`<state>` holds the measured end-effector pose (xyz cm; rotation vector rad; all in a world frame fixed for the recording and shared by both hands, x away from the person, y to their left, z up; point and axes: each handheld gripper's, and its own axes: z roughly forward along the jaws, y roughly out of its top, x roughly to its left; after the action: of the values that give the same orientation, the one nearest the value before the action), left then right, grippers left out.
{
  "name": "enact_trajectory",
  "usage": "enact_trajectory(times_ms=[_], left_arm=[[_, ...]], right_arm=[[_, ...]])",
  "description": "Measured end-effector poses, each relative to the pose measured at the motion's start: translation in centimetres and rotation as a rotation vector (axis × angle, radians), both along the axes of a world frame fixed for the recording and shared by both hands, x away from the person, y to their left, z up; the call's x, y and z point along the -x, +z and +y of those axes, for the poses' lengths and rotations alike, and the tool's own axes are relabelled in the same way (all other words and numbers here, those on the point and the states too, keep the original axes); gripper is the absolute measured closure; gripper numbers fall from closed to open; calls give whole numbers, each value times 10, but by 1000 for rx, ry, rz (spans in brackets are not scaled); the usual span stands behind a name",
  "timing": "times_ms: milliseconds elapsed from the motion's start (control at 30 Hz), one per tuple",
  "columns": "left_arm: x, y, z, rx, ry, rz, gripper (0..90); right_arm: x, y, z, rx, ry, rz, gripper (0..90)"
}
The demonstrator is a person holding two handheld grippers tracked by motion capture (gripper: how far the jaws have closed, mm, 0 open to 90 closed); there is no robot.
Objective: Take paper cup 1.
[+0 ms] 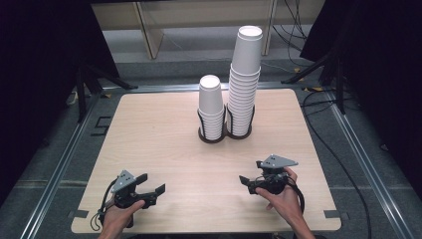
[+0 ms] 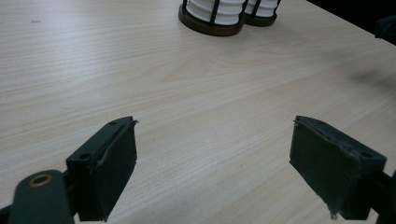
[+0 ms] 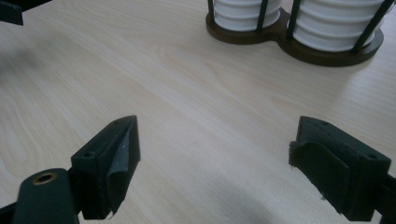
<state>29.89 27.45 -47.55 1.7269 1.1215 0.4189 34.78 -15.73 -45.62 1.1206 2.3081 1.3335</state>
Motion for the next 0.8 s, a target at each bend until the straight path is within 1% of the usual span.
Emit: enact_trajectory(times_ms=[33, 67, 100, 133, 167, 200, 267, 300, 333, 367, 400, 433, 467, 500, 533, 567, 600, 633, 667, 700, 733, 767, 800], left_arm=[[0, 0, 0, -2, 1, 3, 143], [1, 1, 0, -14, 8, 8, 143], [1, 1, 0, -21, 8, 14, 143], [1, 1, 0, -23, 8, 15, 143], [1, 1, 0, -23, 8, 15, 143], [1, 1, 0, -20, 8, 15, 143], [1, 1, 0, -20, 8, 15, 143], [1, 1, 0, -20, 8, 15, 143], [1, 1, 0, -17, 9, 14, 143], [1, 1, 0, -19, 8, 15, 143], [1, 1, 0, -19, 8, 15, 143], [1, 1, 0, -21, 8, 16, 143], [0, 1, 0, -21, 7, 17, 143], [0, 1, 0, -21, 8, 17, 143], [0, 1, 0, -21, 8, 17, 143], [0, 1, 1, -20, 8, 15, 143], [0, 1, 1, -21, 9, 15, 143], [-1, -1, 1, -8, 1, 7, 142], [-1, -1, 1, -6, 2, 7, 143], [-1, -1, 1, -6, 2, 7, 143], [-1, -1, 1, -5, 3, 7, 143], [-1, -1, 1, -6, 4, 6, 143], [-1, -1, 1, -5, 4, 4, 143]], right_arm=[[-3, 2, 0, 11, 13, -40, 156], [-4, 2, 1, 2, 19, -33, 156], [-3, 4, 1, 9, 6, -29, 156], [-6, 3, 1, 23, 14, -61, 156], [-6, 3, 3, 3, 1, -50, 156], [-7, 4, 3, -9, 16, -32, 156], [-10, 4, 4, 2, 7, -49, 156], [-10, 4, 4, 2, 7, -49, 156], [-10, 7, 5, -18, 4, -31, 157], [-12, 8, 6, -29, 21, -36, 159], [-12, 8, 6, -29, 21, -36, 159], [-14, 10, 8, -21, 0, -44, 160], [-17, 11, 9, -32, 0, -41, 161], [-20, 12, 10, -27, 6, -60, 162], [-20, 12, 10, -27, 6, -60, 162], [-25, 16, 11, -23, -9, -69, 166], [-27, 18, 11, -32, -6, -83, 167], [-29, 20, 13, -41, -6, -77, 167], [-32, 22, 13, -24, -9, -89, 167], [-34, 24, 14, -27, -2, -91, 168], [-37, 24, 17, -51, -3, -87, 171], [-40, 26, 18, -46, 11, -105, 172], [-41, 28, 20, -45, 12, -104, 174]])
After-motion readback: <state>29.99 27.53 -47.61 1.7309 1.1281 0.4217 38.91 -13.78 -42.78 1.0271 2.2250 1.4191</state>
